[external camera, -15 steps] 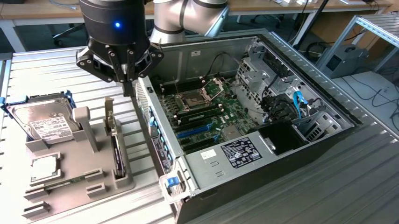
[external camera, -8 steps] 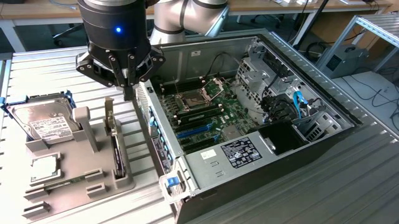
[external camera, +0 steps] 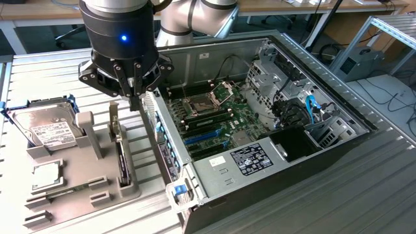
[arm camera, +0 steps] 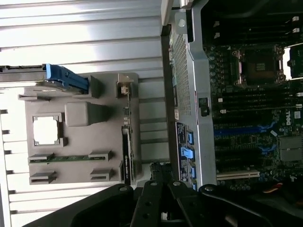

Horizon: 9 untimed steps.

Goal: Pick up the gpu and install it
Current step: 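Reach for the gpu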

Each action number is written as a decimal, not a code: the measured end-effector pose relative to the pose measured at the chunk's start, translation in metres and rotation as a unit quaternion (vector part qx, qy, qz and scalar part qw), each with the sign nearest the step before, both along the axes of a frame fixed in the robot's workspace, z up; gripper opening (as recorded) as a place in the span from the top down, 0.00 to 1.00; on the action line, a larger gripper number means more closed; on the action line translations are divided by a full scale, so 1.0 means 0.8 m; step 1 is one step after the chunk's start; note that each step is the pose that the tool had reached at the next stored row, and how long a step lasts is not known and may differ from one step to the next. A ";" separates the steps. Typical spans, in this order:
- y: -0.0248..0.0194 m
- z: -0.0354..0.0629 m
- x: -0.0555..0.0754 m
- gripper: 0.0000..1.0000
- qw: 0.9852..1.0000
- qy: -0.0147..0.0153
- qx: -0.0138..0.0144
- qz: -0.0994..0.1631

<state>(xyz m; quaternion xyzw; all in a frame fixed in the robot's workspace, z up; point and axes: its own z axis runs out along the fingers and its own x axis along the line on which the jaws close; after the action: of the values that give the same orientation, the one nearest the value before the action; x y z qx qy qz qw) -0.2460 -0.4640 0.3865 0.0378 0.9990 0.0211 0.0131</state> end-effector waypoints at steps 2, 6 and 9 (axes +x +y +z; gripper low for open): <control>-0.0035 0.000 -0.001 0.89 1.000 0.000 0.000 0.000; -0.0101 -0.001 -0.002 0.89 1.000 0.000 0.000 0.000; -0.0134 -0.001 -0.003 0.89 1.000 0.000 0.000 0.000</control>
<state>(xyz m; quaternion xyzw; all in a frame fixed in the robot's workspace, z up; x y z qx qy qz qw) -0.2485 -0.4748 0.3858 0.0378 0.9990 0.0209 0.0131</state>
